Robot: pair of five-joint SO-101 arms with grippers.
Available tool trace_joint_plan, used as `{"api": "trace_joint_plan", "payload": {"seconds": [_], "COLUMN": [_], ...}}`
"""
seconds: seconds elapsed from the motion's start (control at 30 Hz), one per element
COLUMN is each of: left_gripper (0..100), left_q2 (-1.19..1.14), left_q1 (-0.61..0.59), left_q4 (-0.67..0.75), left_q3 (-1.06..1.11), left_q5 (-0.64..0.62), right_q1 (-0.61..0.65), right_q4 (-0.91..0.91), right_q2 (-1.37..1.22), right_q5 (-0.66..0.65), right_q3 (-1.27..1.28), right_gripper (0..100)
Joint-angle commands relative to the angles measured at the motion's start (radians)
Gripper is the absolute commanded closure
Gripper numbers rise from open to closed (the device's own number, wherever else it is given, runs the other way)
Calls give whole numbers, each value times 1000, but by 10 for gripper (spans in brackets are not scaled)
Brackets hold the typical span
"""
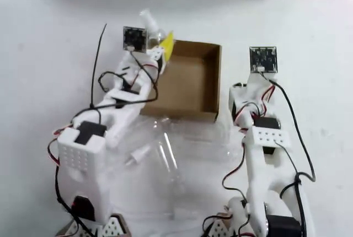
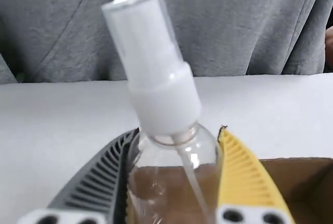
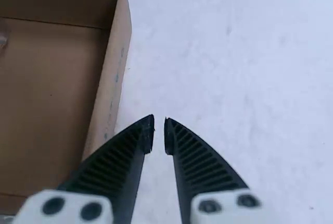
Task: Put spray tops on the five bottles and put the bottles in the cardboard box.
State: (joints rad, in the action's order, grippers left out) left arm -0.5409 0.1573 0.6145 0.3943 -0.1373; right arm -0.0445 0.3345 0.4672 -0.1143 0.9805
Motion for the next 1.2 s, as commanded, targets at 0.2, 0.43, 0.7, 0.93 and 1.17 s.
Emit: {"api": "trace_joint_plan", "payload": {"seconds": [0.2, 0.43, 0.7, 0.93, 1.17], "left_gripper": [980, 980, 948, 802, 800], "left_q2": [-50, -79, -74, -73, -71], "left_q1": [16, 18, 18, 10, 8], "left_q4": [34, 40, 40, -3, -14], "left_q3": [-112, -114, -110, -104, -106], "left_q5": [118, 118, 117, 110, 118], "right_q1": [-5, -2, -1, -1, 1], "right_q4": [-15, -15, -15, -15, -15], "right_q2": [2, -4, -5, -5, -5], "right_q5": [-14, -14, -15, -15, -15], "right_q3": [-61, -61, -61, -61, -61], "right_gripper": [981, 981, 981, 981, 981]}}
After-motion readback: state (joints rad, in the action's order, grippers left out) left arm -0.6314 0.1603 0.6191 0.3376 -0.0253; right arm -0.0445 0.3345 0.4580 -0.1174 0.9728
